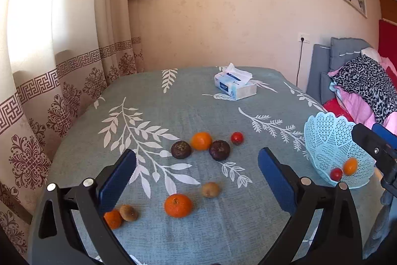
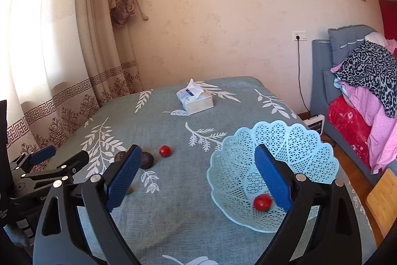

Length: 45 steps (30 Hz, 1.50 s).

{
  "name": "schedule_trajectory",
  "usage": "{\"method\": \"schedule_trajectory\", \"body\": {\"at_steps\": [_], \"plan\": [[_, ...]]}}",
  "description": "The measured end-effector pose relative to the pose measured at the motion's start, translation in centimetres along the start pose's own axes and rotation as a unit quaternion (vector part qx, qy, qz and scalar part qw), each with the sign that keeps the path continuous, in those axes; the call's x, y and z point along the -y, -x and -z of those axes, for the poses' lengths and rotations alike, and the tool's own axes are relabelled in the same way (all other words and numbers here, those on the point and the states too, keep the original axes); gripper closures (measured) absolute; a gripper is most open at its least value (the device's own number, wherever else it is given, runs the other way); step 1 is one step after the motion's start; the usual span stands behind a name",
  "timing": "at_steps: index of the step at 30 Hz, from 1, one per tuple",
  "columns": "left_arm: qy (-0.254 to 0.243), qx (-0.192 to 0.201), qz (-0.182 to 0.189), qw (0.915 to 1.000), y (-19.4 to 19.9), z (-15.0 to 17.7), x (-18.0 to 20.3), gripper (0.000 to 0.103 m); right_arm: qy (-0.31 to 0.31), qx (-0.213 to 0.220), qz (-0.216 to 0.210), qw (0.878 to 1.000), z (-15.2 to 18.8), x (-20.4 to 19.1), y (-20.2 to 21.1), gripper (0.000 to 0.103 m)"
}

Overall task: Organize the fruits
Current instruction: 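Move both open tools back over the remaining fruits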

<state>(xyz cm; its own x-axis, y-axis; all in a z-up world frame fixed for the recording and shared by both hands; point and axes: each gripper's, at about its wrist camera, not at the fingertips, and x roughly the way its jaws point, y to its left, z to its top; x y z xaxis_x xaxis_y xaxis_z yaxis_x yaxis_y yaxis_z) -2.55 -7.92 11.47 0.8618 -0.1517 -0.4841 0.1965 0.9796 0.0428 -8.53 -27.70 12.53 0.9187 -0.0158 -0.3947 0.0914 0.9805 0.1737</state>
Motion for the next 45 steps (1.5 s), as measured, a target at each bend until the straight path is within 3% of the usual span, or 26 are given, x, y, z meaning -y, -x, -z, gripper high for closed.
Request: {"method": "schedule_trajectory", "body": {"at_steps": [9, 16, 28, 38, 45], "plan": [[0.031, -0.017, -0.036, 0.9987, -0.2, 1.3, -4.9, 0.005, 0.019, -0.028, -0.042, 0.999, 1.0, -4.1, -2.1, 0.009], [0.028, -0.022, -0.061, 0.9975, -0.2, 2.0, -7.5, 0.005, 0.031, -0.056, -0.059, 0.996, 2.3, -6.1, -3.9, 0.009], [0.046, -0.077, -0.078, 0.9929, -0.8, 4.9, -12.9, 0.005, 0.053, -0.109, -0.083, 0.989, 4.3, -8.8, -6.7, 0.009], [0.022, -0.125, -0.063, 0.9899, -2.2, 8.4, -13.3, 0.006, 0.071, -0.147, -0.097, 0.982, 6.0, -10.3, -8.4, 0.009], [0.049, -0.161, -0.034, 0.9852, -4.3, 9.1, -14.3, 0.026, 0.086, -0.165, -0.110, 0.976, 6.6, -11.3, -9.0, 0.009]]}}
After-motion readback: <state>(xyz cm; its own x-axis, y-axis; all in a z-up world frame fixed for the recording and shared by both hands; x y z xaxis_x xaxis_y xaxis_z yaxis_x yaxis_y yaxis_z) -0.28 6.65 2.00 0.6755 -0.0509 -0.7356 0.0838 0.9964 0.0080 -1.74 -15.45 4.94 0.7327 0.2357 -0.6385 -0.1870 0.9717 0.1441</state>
